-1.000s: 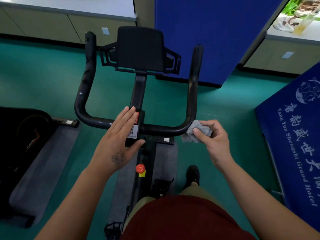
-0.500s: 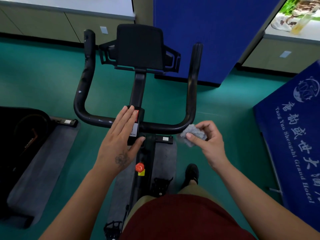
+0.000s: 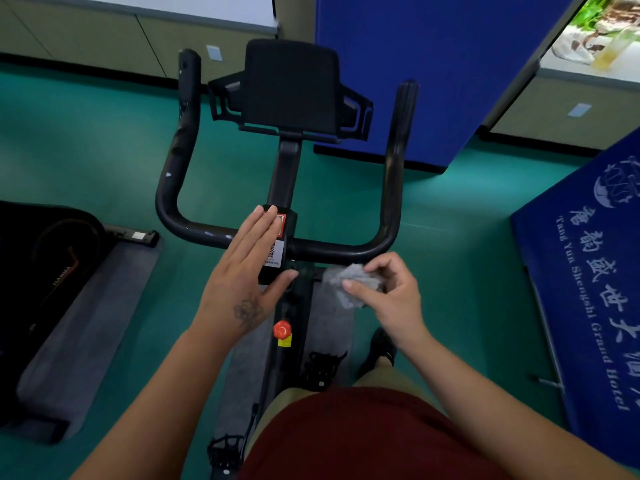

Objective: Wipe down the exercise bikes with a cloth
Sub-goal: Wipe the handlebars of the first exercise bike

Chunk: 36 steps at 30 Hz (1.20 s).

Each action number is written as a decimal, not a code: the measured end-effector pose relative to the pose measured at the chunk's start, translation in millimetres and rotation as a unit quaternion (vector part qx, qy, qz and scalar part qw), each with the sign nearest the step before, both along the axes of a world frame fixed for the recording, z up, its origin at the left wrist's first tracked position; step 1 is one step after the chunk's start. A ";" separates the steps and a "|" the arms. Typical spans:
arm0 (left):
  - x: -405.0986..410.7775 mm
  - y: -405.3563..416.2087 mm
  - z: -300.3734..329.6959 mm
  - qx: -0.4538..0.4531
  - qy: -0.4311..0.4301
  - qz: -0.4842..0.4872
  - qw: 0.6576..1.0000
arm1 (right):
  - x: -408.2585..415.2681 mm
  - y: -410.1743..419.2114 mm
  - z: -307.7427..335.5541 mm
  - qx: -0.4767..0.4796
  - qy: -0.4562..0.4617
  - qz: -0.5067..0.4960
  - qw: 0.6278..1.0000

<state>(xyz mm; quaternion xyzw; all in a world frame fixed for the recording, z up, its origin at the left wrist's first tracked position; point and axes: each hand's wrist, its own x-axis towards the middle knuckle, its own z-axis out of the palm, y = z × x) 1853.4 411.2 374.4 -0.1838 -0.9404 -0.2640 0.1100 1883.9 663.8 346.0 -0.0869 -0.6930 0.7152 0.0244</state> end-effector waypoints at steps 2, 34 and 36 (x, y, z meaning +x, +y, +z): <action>0.2 0.2 0.4 0.001 -0.004 -0.002 1.000 | 2.9 -15.9 -0.7 -0.002 -0.003 -0.027 1.000; -1.2 -15.9 20.5 0.009 -0.056 -0.059 0.997 | 1.4 -53.7 6.6 -0.139 -0.146 -0.144 0.969; -2.2 -18.3 22.5 0.008 -0.057 -0.069 0.996 | -3.9 -65.5 8.1 -0.183 -0.167 -0.127 0.961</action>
